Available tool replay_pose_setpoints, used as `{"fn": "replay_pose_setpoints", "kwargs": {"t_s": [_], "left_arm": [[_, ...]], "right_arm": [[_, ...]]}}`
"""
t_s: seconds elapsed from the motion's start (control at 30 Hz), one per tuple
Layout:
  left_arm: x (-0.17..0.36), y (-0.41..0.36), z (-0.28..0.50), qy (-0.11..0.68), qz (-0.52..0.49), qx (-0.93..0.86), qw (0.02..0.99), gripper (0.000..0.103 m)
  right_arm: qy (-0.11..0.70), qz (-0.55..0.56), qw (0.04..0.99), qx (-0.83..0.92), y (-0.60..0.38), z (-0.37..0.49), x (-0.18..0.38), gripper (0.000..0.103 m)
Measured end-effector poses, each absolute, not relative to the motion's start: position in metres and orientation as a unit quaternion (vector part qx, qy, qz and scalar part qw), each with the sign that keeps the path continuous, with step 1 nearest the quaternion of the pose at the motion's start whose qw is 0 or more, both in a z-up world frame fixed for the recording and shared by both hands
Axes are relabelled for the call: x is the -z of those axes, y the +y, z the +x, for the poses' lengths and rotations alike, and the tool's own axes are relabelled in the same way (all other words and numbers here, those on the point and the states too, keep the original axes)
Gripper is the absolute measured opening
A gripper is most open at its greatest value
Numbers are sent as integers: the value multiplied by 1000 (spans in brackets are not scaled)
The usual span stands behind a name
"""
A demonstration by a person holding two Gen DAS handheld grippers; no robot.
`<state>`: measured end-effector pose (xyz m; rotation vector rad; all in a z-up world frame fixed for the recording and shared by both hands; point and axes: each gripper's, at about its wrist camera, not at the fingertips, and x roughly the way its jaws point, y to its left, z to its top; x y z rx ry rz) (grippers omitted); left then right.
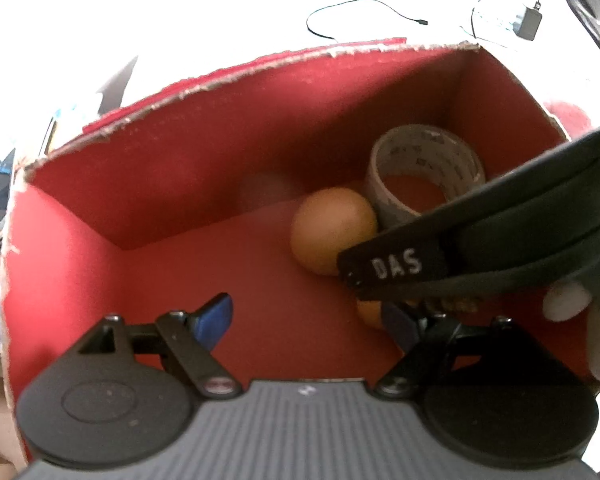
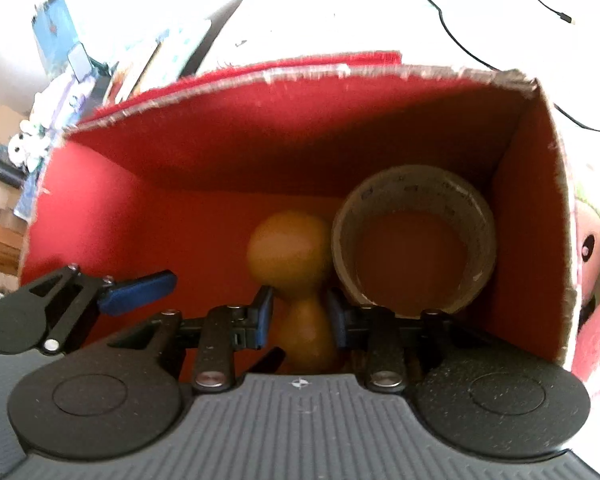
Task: Organize objects
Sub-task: 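Lower the held gourd into the red box beside the tape roll, then open the right gripper to release the gourd inside the box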
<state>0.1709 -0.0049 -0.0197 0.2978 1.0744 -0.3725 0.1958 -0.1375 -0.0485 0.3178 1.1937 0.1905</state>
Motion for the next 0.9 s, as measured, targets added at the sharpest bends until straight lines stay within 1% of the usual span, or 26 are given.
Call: {"fn": "replay_pose_setpoints", "kwargs": {"t_s": [0.37,0.6,0.9], "left_arm": [[21,-10,170,508,143,169,833,83],[17,-12,165,512,141,163,832,83],[17,-19,164,516,145,149,831,83]], "right_arm": [[531,169,825,-93,-135,191,42,32],[510,188,832,-109,-152,173,39,32],[502,194,835,-111,-134,191,47,32]]}}
